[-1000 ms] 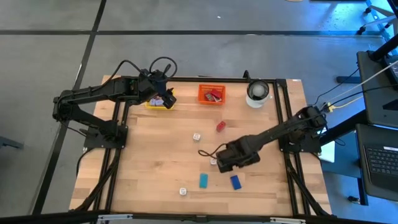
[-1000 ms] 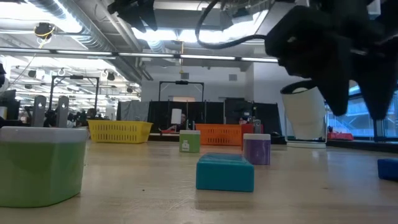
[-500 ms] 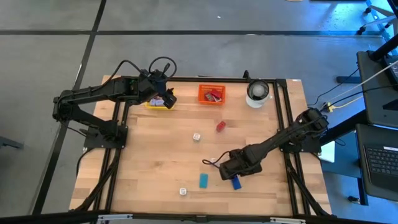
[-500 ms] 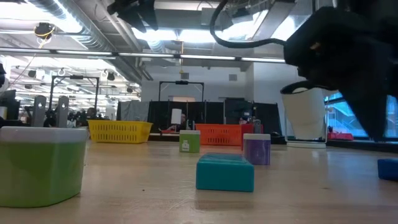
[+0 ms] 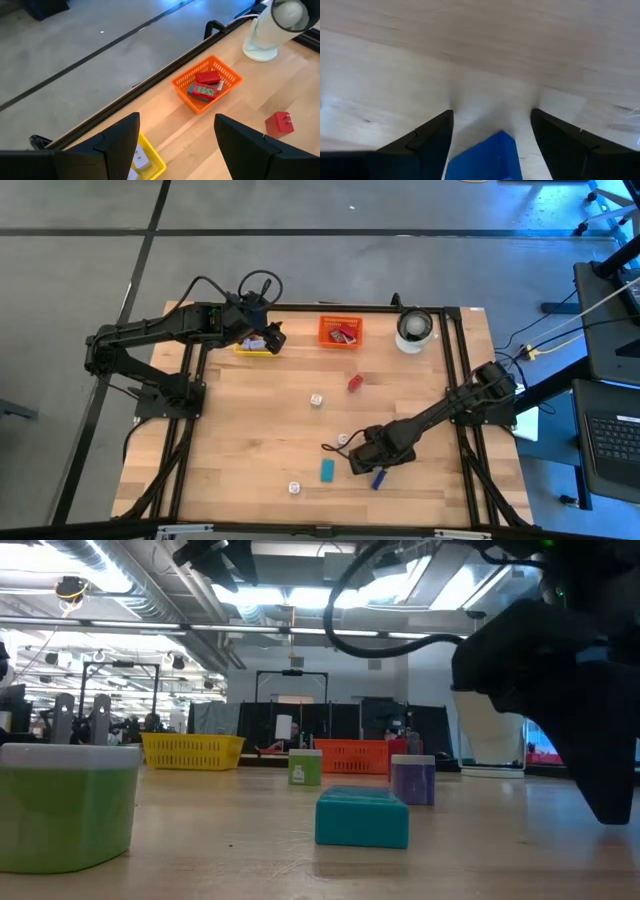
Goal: Pick & Place Office items
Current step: Put the dark blue digital timer into the orange bin
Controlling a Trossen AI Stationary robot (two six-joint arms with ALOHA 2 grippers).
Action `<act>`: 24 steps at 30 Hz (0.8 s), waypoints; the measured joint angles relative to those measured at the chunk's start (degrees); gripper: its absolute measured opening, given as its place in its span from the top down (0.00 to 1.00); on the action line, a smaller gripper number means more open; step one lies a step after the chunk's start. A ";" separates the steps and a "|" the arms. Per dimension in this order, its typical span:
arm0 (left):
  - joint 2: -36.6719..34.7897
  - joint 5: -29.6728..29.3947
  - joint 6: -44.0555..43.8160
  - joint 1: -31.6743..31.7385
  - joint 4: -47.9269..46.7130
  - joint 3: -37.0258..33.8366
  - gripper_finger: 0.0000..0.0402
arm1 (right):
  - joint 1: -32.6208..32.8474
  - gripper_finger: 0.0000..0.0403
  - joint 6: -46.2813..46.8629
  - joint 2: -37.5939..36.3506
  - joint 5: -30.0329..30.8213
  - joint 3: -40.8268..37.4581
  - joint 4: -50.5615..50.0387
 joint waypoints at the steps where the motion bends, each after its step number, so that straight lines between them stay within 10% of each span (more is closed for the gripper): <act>1: 0.00 0.33 -0.02 0.00 0.00 0.00 0.37 | 0.11 0.33 0.02 0.04 0.32 0.01 -0.20; 24: 0.00 5.15 -0.42 -1.26 -0.03 0.00 0.37 | 1.83 0.39 -6.72 0.47 4.35 2.22 -4.48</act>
